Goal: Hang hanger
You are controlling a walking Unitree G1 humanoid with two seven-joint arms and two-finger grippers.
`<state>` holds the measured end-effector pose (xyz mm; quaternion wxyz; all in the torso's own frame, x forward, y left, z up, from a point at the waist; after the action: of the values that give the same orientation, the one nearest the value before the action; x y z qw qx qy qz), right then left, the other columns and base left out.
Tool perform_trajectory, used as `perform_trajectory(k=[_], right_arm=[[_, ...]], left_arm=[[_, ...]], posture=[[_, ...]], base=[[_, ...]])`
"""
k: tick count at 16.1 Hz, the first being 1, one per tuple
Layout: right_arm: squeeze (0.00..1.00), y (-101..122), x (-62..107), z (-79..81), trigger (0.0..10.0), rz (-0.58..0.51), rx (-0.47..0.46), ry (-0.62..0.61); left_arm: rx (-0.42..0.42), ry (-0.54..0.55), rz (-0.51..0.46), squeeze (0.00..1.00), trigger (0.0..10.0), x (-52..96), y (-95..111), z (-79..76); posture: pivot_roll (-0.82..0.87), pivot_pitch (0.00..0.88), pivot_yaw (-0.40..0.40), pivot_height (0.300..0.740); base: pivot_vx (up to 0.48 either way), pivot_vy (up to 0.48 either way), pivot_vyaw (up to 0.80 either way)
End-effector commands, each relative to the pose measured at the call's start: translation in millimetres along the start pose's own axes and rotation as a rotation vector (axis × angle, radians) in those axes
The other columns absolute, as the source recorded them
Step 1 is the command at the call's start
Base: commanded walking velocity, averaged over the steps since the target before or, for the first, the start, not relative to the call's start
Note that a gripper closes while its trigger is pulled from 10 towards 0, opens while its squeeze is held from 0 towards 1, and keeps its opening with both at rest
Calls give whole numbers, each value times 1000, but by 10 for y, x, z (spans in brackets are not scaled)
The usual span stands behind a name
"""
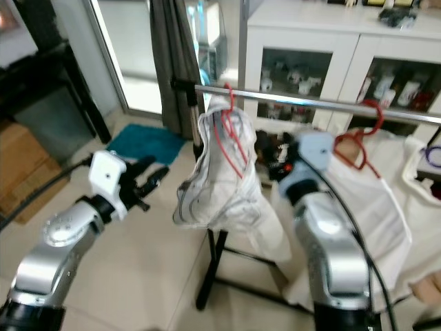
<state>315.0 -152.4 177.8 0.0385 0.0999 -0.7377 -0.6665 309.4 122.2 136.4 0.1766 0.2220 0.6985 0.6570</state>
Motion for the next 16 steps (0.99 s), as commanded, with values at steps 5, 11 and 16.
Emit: perform_trajectory(k=[5, 11, 16], right_arm=[[0, 40, -52, 75, 10000, -10, 0, 24], [0, 30, -116, 61, 10000, 5, 67, 0], [0, -17, -140, -15, 10000, 28, 53, -54]], left_arm=[[-18, 24, 4, 0, 10000, 42, 4, 76], [-30, 12, 8, 0, 10000, 23, 19, 91], [-37, 9, 10, 0, 10000, 27, 35, 104]], posture=[[-85, 0, 50, 740], [-82, 0, 68, 740], [-76, 0, 71, 740]], base=[[0, -270, 0], [0, -269, 0], [0, -269, 480]])
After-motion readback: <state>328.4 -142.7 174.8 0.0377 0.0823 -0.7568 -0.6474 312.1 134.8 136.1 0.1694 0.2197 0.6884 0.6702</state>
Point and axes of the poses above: a point about 5 cm out from each wrist's last joint towards the gripper, its own x axis pointing back from the gripper into the wrist, its own y axis along the axis of the wrist's last joint, z = x × y, the point moved 4 cm from there along -x, pointing out of the wrist towards the gripper, and after that the axes turned 11 degrees about x, right-handed, at the moved point
